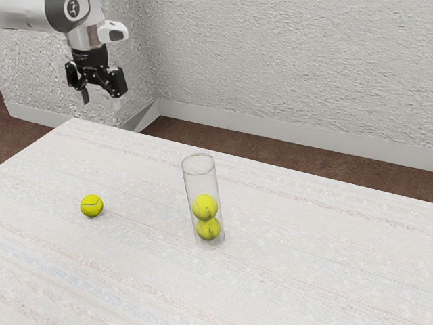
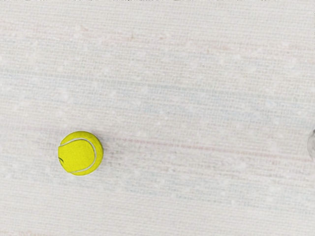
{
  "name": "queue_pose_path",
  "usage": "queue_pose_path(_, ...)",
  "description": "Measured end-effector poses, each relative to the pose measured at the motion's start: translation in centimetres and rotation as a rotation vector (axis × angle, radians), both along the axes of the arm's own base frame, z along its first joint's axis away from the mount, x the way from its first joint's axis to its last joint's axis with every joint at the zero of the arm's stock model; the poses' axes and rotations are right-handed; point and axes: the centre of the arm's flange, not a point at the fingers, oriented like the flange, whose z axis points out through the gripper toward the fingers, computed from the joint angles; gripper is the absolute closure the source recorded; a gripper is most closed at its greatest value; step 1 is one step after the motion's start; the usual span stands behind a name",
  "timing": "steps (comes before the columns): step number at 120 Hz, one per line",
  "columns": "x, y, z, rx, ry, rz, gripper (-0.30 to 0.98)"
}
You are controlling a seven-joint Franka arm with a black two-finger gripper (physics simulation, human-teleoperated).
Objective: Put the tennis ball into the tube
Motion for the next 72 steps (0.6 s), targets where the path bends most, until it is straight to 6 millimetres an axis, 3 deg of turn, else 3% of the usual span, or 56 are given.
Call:
queue_pose_path(18, -0.4, 0.2, -0.5, -0.003, 0.01, -0.008, 0.0)
queue_pose_path(26, -1.8, 1.2, -2.6, -0.013, 0.039, 0.004, 0.0)
queue_pose_path(48, -5.1, 6.9, -8.6, -0.029, 0.079, 0.034, 0.0)
queue_pose_path(54, -5.8, 7.5, -10.1, -0.024, 0.084, 0.014, 0.0)
queue_pose_path(72, -6.4, 7.9, -11.7, -0.013, 0.086, -0.053, 0.0)
